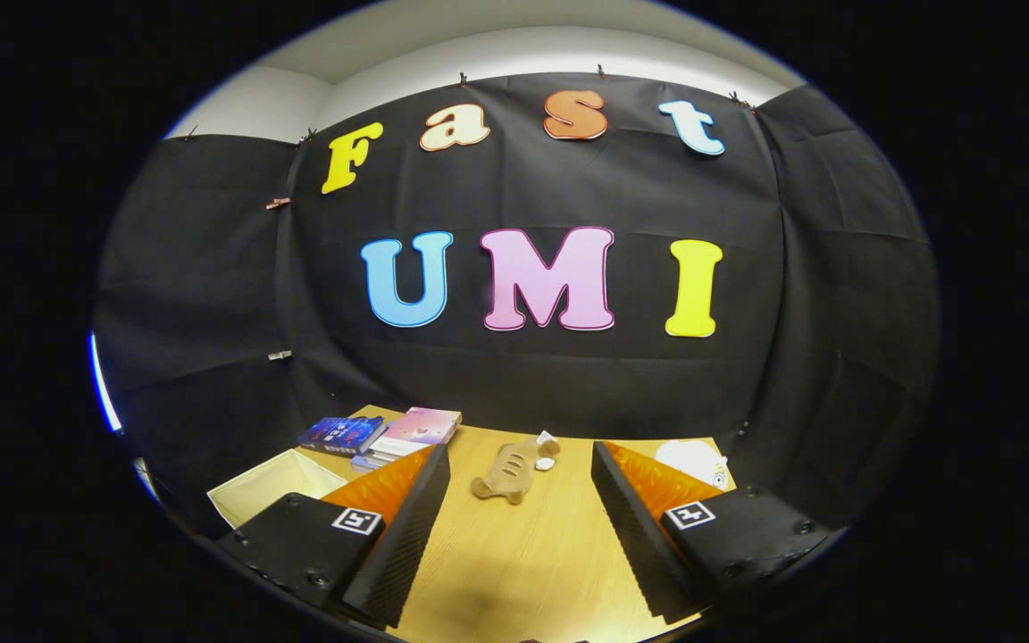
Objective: Open the storage box then place both shoes into the box .Put the left shoe in first, then the right shoe, with the right side of both shoes facing outward in a uniform manner.
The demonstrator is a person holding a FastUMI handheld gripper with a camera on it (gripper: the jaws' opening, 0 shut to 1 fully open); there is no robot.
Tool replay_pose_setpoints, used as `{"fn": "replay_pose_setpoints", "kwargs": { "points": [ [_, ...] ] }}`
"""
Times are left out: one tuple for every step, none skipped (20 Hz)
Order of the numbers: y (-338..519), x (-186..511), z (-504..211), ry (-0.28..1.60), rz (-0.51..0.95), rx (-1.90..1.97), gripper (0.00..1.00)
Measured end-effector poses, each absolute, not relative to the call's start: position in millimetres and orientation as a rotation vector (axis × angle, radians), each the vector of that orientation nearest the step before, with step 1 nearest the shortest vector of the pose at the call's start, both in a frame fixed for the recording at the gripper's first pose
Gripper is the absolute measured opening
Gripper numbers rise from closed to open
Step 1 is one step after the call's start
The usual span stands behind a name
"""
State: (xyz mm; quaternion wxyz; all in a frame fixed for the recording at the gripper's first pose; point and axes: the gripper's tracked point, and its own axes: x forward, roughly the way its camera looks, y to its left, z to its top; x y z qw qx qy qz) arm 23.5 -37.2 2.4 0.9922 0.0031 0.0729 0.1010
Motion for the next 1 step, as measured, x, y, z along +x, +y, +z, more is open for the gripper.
{"fn": "replay_pose_setpoints", "kwargs": {
  "points": [
    [-37.7,25.0,0.3,0.154,0.195,-0.004,0.99]
  ]
}}
